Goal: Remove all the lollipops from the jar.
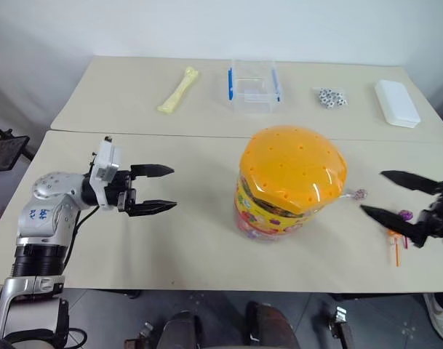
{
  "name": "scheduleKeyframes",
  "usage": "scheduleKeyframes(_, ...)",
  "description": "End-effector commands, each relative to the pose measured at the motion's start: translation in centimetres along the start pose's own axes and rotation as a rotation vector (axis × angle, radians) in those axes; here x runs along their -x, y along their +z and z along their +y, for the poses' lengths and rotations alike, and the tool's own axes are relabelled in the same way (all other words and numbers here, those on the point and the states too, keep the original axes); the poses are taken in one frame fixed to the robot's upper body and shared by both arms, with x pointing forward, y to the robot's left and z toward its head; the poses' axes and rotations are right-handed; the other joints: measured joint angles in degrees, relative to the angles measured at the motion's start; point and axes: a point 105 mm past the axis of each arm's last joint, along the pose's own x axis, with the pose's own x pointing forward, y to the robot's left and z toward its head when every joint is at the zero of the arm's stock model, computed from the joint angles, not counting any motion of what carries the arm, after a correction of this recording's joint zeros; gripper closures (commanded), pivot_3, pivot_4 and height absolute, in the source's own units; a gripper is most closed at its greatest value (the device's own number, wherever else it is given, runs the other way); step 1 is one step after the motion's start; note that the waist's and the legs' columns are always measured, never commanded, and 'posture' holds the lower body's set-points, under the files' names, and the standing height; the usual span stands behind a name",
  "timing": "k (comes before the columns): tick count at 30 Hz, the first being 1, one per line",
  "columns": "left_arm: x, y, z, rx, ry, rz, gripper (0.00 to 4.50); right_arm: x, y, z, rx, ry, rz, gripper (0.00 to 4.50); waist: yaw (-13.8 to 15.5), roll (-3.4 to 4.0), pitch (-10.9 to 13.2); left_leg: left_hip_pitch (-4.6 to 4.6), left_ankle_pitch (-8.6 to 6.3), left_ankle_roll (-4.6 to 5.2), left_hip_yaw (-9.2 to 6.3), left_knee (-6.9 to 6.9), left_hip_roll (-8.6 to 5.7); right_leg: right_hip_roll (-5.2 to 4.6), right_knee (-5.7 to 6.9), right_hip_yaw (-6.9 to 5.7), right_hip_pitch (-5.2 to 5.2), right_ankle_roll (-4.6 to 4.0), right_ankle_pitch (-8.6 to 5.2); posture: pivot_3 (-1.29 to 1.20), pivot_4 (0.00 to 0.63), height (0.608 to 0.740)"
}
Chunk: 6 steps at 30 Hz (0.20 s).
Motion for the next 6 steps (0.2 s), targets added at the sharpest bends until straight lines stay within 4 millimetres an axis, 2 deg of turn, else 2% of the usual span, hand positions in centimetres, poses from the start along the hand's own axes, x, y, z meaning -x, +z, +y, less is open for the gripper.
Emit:
scheduleKeyframes(1, 1.1, -1.2, 1.3, -0.097, 0.155, 0.053, 0.00, -0.7, -1.1, 0.0, 0.061, 0.021, -0.001, 0.01, 0.45, -0.01, 0.01, 0.00, 0.00, 0.00, 0.00, 0.00, -0.01, 0.00, 0.01, -0.01, 0.00, 0.00, 0.00, 0.00, 0.150, 0.740)
scheduleKeyframes(3, 1.3, -2.0, 1.3, -0.132, 0.194, 0.082, 0.00, -0.7, -2.0, -0.1, 0.114, 0.025, 0.015, 0.01, 0.63, -0.01, 0.00, -0.02, 0.00, 0.01, -0.02, 0.02, -0.04, -0.04, 0.01, -0.04, 0.00, 0.01, 0.00, 0.00, 0.150, 0.740)
scheduleKeyframes(6, 1.4, -2.3, 1.4, -0.154, 0.241, 0.104, 0.00, -0.5, -2.7, -0.7, 0.114, -0.024, 0.003, 0.01, 0.56, -0.01, 0.00, -0.02, 0.00, 0.01, -0.02, 0.03, -0.05, -0.07, 0.04, -0.08, 0.00, 0.01, 0.01, 0.00, 0.150, 0.740)
